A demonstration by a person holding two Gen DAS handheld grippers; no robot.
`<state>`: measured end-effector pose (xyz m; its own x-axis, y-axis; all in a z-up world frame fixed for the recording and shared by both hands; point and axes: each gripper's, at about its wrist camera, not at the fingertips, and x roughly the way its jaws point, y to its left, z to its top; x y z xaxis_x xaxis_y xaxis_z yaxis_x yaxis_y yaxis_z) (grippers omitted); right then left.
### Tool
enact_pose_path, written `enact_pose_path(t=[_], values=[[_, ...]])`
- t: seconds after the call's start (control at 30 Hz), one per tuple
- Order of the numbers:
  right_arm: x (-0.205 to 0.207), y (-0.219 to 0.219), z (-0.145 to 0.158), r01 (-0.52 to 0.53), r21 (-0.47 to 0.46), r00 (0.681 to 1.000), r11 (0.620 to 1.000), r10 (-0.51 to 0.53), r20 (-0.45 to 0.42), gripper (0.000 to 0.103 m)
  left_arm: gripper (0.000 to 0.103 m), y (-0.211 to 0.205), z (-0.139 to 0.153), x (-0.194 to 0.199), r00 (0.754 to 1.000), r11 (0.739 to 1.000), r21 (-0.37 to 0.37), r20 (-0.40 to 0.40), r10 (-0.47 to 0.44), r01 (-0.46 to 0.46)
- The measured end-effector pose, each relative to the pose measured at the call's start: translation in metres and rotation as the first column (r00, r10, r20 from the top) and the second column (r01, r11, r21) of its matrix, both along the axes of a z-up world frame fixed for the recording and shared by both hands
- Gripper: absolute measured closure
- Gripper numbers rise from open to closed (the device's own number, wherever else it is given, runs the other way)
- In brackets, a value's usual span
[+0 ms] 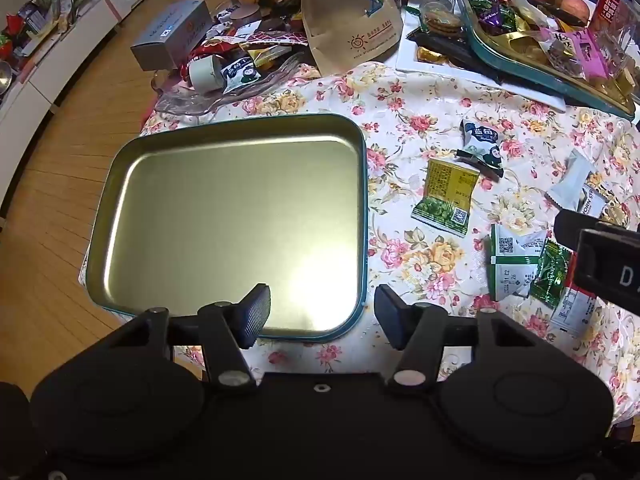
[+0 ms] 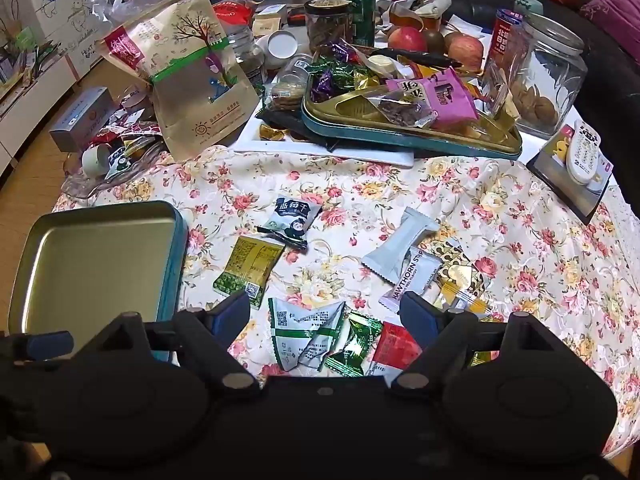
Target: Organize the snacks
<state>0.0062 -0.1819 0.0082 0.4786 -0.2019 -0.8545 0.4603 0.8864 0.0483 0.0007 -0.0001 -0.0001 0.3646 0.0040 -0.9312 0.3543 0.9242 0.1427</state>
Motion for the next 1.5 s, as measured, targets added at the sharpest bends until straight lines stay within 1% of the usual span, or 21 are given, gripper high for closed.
enact_pose_path(t=[0.13,0.17,0.37,0.43,1.5], values=[[-0.0003,-0.0001,0.0,0.003,-0.001,1.0,1.0,-0.003,-0.003,0.017,0.041,0.001,-0.0011,0.0038,1.0,1.0,0.005,0.003,0.0,0.0],[-0.0003,0.0001,0.0001,0.004,-0.002,1.0,1.0,-0.004,-0.003,0.017,0.041,-0.0031,0.0014,-0.0029,1.0,1.0,0.011,0.016,0.002,-0.002],[-0.0003,0.0001,0.0006,0.013,-0.003,1.0,1.0,-0.013,-0.002,0.017,0.041,-0.0075,0.0048,-0.0053,1.0,1.0,0.01,0.011,0.004,-0.004],[-0.0006,-0.0003,0.0009,0.017,0.0,1.0,1.0,-0.017,-0.002,0.017,0.041,-0.0022,0.0012,-0.0038,1.0,1.0,0.0,0.011,-0.006,0.006],[0.0004,-0.0017,-0.0018,0.016,-0.008,1.0,1.0,-0.016,-0.021,0.017,0.041,-0.0056,0.0001,-0.0056,1.0,1.0,0.007,0.005,-0.009,0.008]])
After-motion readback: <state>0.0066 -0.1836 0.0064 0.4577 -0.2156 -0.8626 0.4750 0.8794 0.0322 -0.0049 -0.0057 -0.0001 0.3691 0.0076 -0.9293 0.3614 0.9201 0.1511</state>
